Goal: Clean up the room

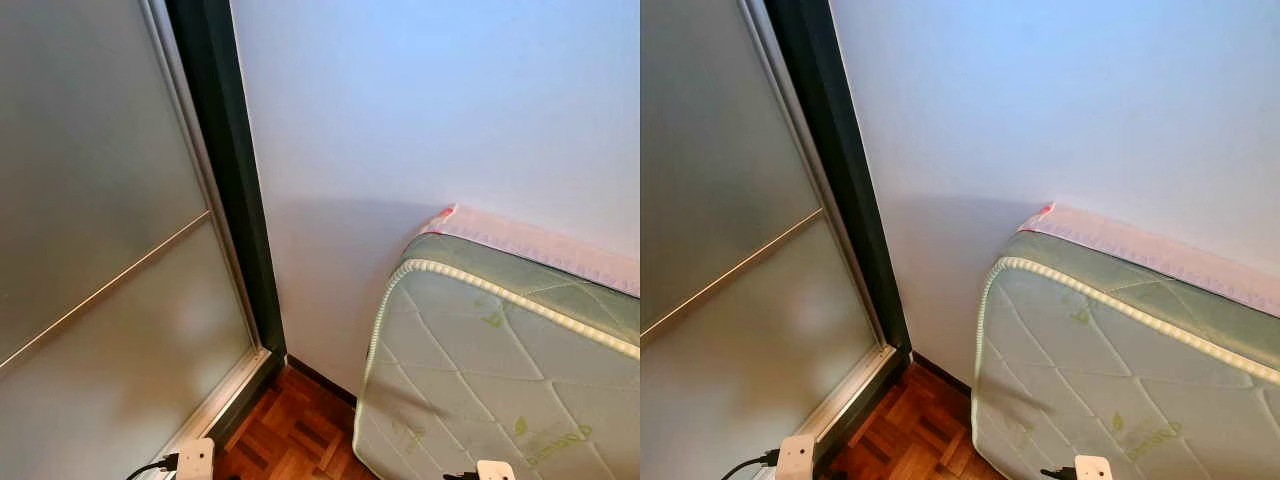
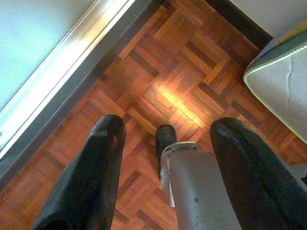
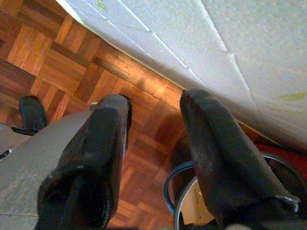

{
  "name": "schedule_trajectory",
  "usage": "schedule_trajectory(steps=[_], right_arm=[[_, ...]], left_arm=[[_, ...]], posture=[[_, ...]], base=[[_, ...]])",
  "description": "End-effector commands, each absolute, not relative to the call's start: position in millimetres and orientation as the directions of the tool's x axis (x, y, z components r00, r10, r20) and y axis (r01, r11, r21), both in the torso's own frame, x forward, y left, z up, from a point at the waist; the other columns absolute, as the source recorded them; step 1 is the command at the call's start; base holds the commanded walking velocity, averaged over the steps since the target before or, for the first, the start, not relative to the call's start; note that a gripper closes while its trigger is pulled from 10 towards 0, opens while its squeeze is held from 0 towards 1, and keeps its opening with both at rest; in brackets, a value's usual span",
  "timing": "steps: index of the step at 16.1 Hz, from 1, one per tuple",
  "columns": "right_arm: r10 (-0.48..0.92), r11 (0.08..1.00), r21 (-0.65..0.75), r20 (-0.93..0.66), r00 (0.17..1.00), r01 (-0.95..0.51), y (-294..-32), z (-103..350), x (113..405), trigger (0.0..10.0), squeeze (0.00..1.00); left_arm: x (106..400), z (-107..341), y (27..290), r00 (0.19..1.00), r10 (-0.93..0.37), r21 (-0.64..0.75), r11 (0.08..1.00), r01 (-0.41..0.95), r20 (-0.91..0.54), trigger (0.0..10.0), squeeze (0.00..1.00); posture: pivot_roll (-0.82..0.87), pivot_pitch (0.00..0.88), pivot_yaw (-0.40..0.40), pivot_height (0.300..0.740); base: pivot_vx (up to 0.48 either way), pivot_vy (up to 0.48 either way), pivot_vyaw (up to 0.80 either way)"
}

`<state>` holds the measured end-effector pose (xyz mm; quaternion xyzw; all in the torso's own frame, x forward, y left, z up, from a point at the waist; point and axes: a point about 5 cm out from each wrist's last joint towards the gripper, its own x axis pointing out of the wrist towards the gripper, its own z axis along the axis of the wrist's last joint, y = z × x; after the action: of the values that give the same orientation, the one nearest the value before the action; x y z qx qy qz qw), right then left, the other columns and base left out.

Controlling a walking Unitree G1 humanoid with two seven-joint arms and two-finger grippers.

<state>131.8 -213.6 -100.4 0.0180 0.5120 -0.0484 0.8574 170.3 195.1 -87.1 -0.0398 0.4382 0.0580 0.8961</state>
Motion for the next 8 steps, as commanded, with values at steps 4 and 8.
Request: schedule_trajectory(steps=[4,8], right_arm=[[0.046,0.989,0.116,-0.827,0.560,0.089,-191.7,-90.4,165.5,10.0,0.00],[0.046,0.989,0.116,-0.827,0.560,0.089,-191.7,-90.4,165.5,10.0,0.00]], left_arm=[[185.5,-74.6,229.3,0.600,0.091,0.036,0.994,-0.103,-0.795,10.0,0.00],[185.5,-74.6,229.3,0.600,0.091,0.036,0.994,-0.103,-0.795,10.0,0.00]], posture=[[-0.02,0.000,-0.021,0.740],[-0.02,0.000,-0.021,0.740]], base=[[0.000,0.000,0.00],[0.000,0.000,0.00]])
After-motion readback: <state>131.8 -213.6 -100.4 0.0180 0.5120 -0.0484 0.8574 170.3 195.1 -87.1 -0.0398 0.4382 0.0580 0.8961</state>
